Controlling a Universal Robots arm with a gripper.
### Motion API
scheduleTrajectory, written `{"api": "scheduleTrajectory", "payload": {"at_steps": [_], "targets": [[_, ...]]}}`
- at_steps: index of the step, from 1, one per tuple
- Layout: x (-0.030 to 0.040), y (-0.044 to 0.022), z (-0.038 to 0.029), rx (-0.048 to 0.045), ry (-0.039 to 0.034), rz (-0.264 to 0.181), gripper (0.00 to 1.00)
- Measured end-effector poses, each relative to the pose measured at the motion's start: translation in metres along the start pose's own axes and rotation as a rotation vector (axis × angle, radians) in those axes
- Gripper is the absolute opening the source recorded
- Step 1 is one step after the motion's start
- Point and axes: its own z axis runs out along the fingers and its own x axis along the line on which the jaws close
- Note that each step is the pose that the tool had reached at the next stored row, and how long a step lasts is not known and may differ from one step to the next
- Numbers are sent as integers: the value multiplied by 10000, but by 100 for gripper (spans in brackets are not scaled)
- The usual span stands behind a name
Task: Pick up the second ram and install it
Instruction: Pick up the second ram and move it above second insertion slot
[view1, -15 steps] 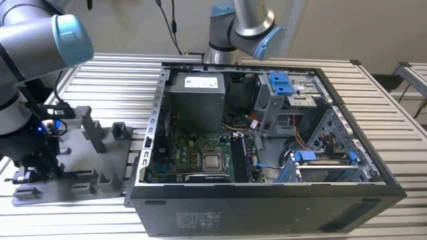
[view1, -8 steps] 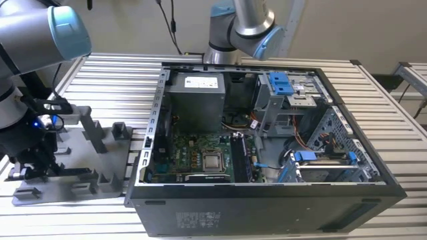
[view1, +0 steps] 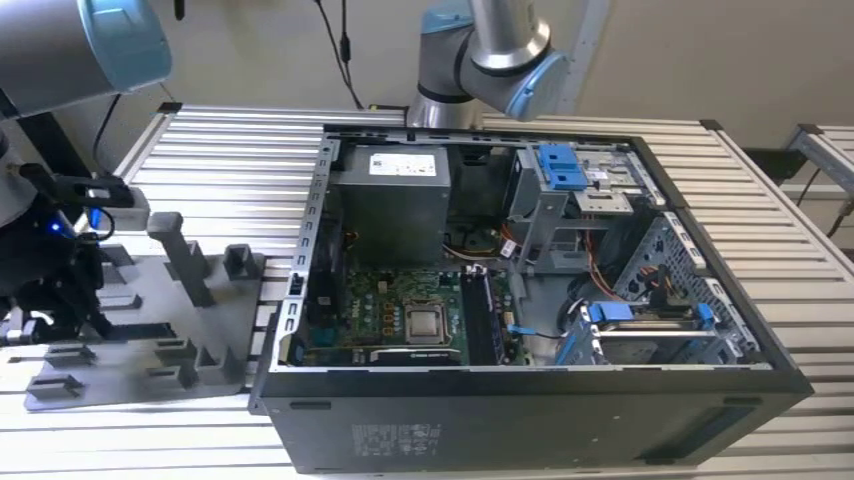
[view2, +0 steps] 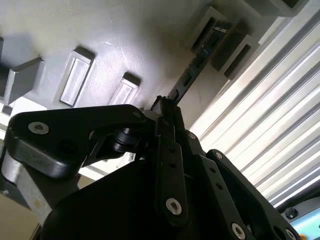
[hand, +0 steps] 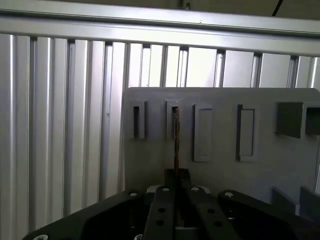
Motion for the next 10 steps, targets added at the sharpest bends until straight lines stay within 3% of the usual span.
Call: {"api": "scheduleTrajectory", "payload": {"at_steps": [10], "targets": [[-1,6,-196,1,-1,0,14]]}}
